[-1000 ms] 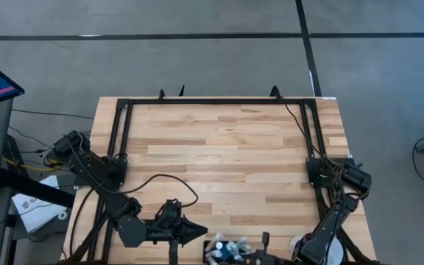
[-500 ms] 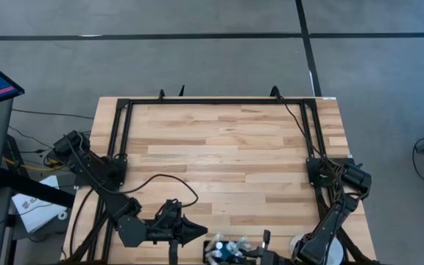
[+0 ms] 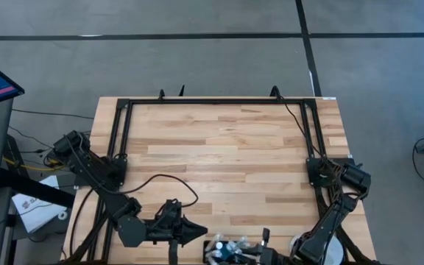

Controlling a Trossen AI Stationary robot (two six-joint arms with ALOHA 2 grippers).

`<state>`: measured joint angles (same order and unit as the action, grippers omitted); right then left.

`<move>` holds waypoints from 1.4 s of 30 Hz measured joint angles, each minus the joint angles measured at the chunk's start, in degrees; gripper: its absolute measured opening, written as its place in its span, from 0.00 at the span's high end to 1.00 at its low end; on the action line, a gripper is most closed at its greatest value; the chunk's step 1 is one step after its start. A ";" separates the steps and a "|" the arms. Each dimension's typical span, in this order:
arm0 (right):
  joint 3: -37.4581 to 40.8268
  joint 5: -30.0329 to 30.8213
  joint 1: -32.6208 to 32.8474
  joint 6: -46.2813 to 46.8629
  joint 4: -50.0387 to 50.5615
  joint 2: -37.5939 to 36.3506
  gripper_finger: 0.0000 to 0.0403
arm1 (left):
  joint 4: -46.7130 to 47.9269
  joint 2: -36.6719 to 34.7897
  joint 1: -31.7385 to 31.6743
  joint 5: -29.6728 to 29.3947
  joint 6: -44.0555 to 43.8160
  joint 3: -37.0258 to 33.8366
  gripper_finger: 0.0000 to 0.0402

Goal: Pick & Place toothbrushing station
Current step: Put the blue toothbrush into the black mesh organizer, then return to Home Position

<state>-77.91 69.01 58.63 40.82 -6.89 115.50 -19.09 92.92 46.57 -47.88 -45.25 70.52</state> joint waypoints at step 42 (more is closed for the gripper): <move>-4.60 -0.32 -0.20 -9.69 2.21 -1.25 0.55 | -0.31 0.00 0.01 -0.09 2.97 0.00 0.99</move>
<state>-82.51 68.70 58.43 31.12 -4.68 114.26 -19.40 92.92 46.57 -47.97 -42.29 70.52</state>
